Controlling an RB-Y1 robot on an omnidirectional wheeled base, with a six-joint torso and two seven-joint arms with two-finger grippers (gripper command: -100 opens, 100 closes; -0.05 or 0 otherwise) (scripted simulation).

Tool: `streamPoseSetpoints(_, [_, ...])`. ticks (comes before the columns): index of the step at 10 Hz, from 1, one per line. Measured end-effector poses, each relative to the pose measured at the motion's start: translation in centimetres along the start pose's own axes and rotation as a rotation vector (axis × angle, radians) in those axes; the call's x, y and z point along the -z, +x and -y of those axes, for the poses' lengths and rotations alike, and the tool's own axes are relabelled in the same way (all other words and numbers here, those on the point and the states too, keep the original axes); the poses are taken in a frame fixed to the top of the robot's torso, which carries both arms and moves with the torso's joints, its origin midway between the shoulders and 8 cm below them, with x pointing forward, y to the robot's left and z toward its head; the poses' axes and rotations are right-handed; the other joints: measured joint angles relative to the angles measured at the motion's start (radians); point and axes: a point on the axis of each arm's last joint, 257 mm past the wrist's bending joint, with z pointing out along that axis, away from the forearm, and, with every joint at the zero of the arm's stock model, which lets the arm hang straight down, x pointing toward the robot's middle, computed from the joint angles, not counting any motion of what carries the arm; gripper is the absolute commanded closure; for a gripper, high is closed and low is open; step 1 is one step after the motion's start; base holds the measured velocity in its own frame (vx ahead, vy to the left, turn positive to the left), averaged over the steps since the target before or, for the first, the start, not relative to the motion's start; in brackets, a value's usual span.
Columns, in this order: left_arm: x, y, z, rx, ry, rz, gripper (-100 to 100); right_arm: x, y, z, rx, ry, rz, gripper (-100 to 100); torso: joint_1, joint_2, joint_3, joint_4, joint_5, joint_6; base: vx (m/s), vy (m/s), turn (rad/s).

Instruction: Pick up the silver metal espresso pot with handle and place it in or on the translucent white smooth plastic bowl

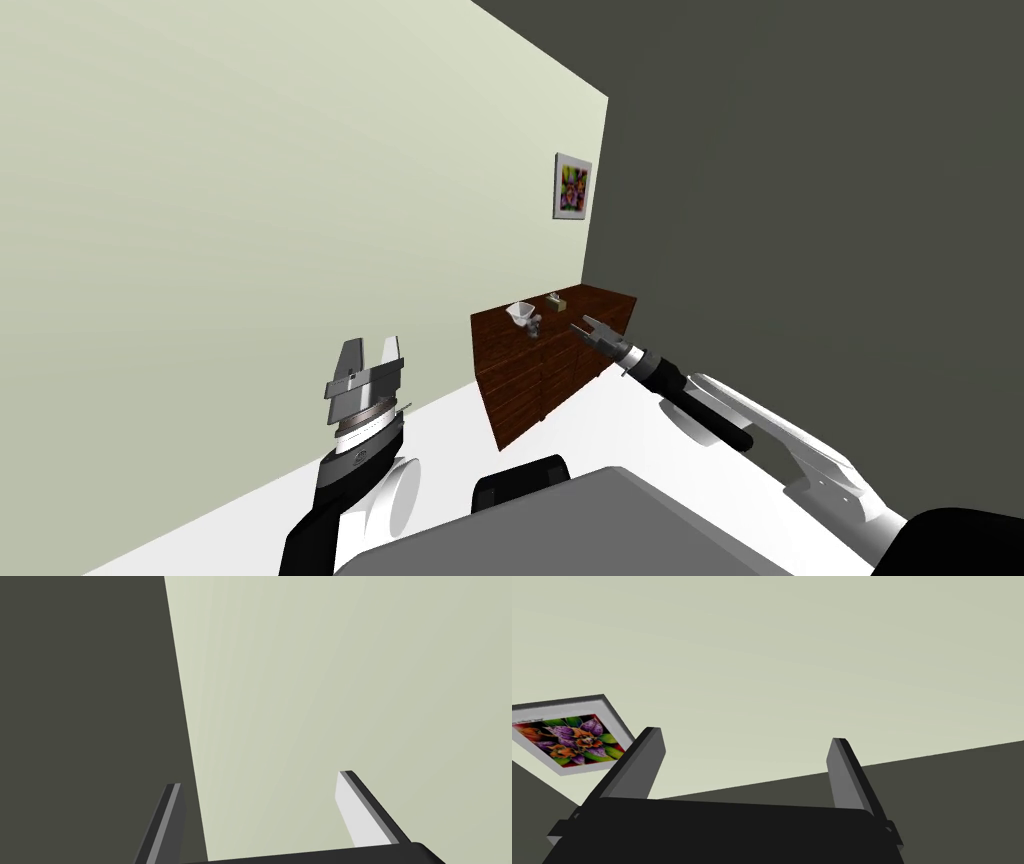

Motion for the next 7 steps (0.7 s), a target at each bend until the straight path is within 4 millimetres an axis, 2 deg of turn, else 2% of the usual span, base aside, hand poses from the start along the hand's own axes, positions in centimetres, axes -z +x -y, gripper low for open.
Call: streamPoseSetpoints(7, [0.0,0.0,0.0,0.000,0.000,0.000,0,0.4,2.3,3.0,0.301,-0.039,-0.182,-100,-0.002,-0.002,-0.001,-0.001,0.000,0.000,-0.008,0.058,0.049])
